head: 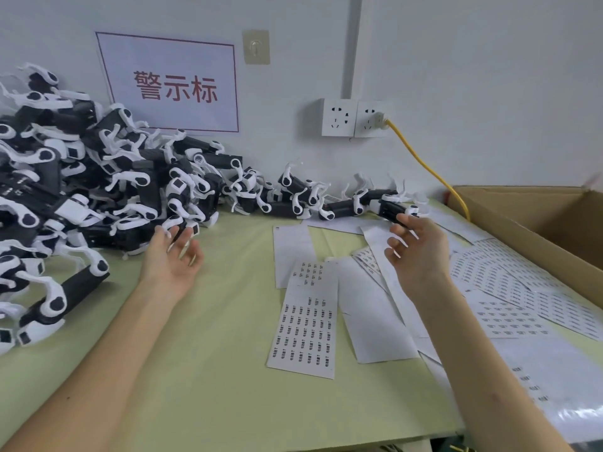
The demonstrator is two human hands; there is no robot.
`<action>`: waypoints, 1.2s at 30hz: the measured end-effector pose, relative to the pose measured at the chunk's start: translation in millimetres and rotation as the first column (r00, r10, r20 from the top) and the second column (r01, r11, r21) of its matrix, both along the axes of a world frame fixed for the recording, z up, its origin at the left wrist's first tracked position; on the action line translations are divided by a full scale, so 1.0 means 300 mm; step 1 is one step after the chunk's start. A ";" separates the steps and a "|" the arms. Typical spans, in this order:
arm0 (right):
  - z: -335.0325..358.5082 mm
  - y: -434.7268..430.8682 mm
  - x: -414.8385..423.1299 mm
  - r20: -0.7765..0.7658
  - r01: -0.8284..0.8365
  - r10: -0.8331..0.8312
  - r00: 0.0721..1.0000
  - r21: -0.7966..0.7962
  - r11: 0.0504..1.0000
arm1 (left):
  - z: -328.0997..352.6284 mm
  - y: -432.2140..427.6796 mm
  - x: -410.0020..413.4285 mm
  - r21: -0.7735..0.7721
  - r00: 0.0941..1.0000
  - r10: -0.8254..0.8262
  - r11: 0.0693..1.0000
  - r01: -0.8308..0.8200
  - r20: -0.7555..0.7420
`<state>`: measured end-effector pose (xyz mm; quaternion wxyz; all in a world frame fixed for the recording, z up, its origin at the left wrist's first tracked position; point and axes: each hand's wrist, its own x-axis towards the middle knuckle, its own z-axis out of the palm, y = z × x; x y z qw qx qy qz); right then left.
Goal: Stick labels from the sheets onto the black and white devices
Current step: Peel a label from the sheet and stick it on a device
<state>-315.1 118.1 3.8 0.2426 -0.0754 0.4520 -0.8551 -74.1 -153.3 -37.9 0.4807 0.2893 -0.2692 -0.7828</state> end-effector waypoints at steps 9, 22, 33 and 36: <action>-0.016 -0.037 0.029 -0.103 -0.069 0.076 0.992 0.069 0.995 | -0.018 -0.029 -0.010 0.058 0.996 0.089 0.994 -0.090 0.029; -0.035 -0.056 0.041 -0.234 -0.180 0.213 0.949 0.153 0.972 | 0.001 -0.047 0.027 -0.109 0.935 0.169 0.984 -0.141 0.313; -0.045 -0.060 0.049 -0.350 -0.225 0.305 0.886 0.251 0.942 | 0.036 0.107 -0.023 -0.376 0.844 0.001 0.896 0.237 0.536; -0.043 -0.062 0.054 -0.362 -0.216 0.303 0.882 0.262 0.941 | 0.033 0.231 -0.071 -0.455 0.738 -0.245 0.653 0.605 0.629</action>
